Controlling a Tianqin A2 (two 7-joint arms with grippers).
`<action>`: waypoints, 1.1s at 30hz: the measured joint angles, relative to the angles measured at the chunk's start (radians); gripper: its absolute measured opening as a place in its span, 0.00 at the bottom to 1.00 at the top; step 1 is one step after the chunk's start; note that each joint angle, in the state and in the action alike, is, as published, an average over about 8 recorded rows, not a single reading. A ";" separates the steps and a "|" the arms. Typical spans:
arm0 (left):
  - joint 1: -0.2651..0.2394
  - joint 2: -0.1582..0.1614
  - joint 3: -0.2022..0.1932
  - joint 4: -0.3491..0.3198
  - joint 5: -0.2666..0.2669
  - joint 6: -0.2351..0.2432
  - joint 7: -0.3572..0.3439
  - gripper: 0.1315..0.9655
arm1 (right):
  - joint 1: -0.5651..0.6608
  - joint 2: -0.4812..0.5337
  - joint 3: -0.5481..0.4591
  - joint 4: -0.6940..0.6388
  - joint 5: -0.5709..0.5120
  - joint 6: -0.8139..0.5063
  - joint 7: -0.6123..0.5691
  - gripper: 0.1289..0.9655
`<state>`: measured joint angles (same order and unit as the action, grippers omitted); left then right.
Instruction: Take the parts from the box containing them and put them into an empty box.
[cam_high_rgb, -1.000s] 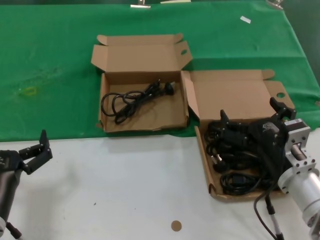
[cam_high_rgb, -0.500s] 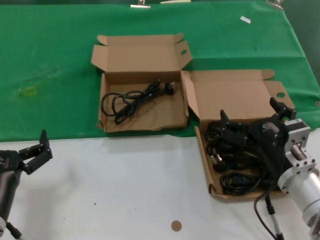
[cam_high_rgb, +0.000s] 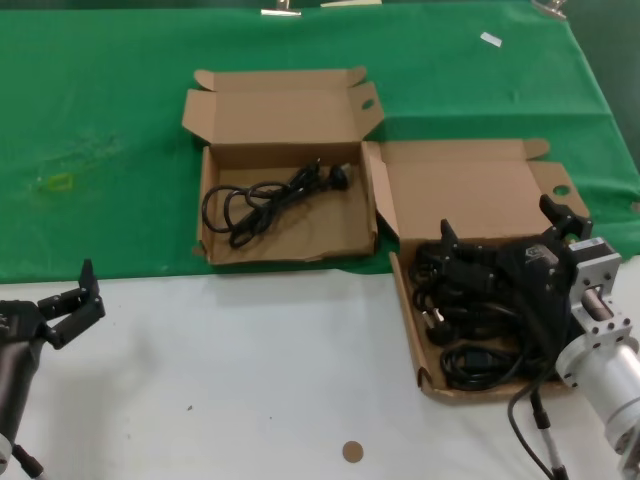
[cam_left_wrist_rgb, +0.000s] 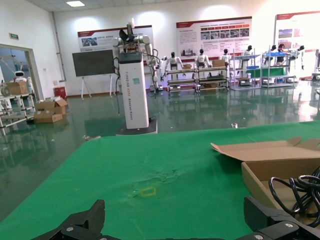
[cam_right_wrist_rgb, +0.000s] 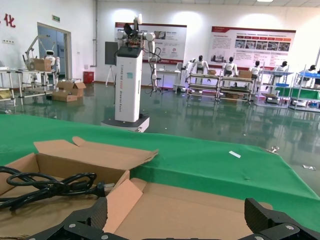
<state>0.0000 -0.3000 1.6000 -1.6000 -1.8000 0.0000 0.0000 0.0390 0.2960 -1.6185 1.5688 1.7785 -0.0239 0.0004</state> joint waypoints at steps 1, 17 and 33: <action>0.000 0.000 0.000 0.000 0.000 0.000 0.000 1.00 | 0.000 0.000 0.000 0.000 0.000 0.000 0.000 1.00; 0.000 0.000 0.000 0.000 0.000 0.000 0.000 1.00 | 0.000 0.000 0.000 0.000 0.000 0.000 0.000 1.00; 0.000 0.000 0.000 0.000 0.000 0.000 0.000 1.00 | 0.000 0.000 0.000 0.000 0.000 0.000 0.000 1.00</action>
<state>0.0000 -0.3000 1.6000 -1.6000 -1.8000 0.0000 0.0000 0.0390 0.2960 -1.6185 1.5688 1.7785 -0.0239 0.0005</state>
